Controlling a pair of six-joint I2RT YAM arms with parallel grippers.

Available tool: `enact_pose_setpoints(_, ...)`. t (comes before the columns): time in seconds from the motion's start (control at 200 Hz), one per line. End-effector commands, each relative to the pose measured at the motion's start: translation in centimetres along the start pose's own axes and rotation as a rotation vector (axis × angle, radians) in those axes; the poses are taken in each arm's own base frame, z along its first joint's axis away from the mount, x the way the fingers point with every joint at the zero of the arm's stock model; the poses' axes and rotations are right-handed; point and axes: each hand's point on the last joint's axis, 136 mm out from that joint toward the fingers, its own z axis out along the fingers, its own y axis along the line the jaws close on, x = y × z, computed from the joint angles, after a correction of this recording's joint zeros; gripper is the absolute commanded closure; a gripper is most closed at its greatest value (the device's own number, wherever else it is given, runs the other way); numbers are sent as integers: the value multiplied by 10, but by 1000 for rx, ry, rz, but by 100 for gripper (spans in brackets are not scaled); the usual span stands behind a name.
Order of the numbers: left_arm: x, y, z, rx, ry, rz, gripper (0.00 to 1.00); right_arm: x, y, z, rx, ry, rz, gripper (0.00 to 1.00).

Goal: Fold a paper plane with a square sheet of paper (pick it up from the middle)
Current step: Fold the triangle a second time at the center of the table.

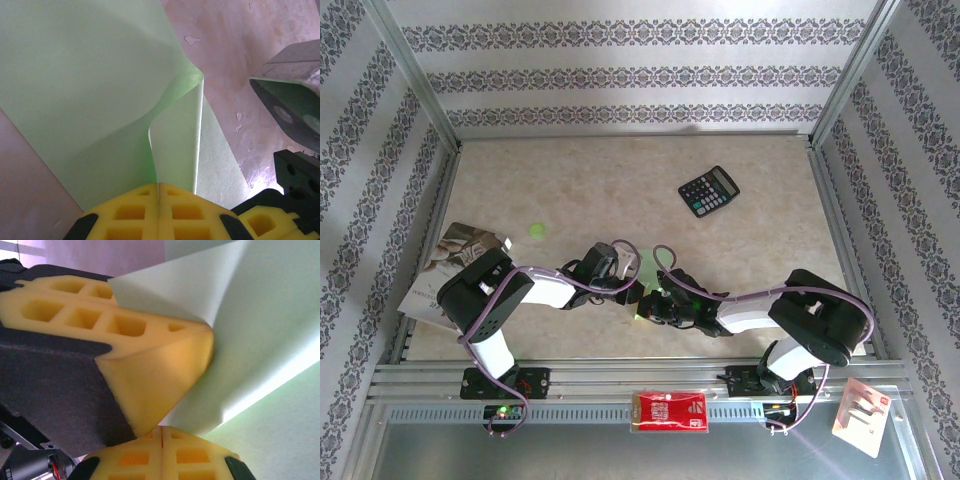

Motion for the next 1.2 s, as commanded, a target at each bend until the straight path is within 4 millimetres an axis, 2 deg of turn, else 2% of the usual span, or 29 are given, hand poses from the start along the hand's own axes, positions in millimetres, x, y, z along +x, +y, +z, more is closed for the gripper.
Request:
enact_pose_setpoints(0.0,39,40,3,-130,101,-75,100,-5,12,5,-33,-21,-7,100)
enact_pose_setpoints(0.115,39,40,3,-131,103,-74,100,-4,8,7,-19,-17,-4,100)
enact_pose_setpoints(0.4,40,43,3,-144,104,-73,100,9,-29,8,108,22,61,100)
enact_pose_setpoints(0.54,38,43,4,-144,102,-71,100,17,-37,6,155,46,77,100)
enact_pose_setpoints(0.954,41,45,4,-156,108,-72,100,34,-15,10,117,99,65,100)
enact_pose_setpoints(1.194,39,45,3,-160,110,-67,100,38,1,9,73,102,55,100)
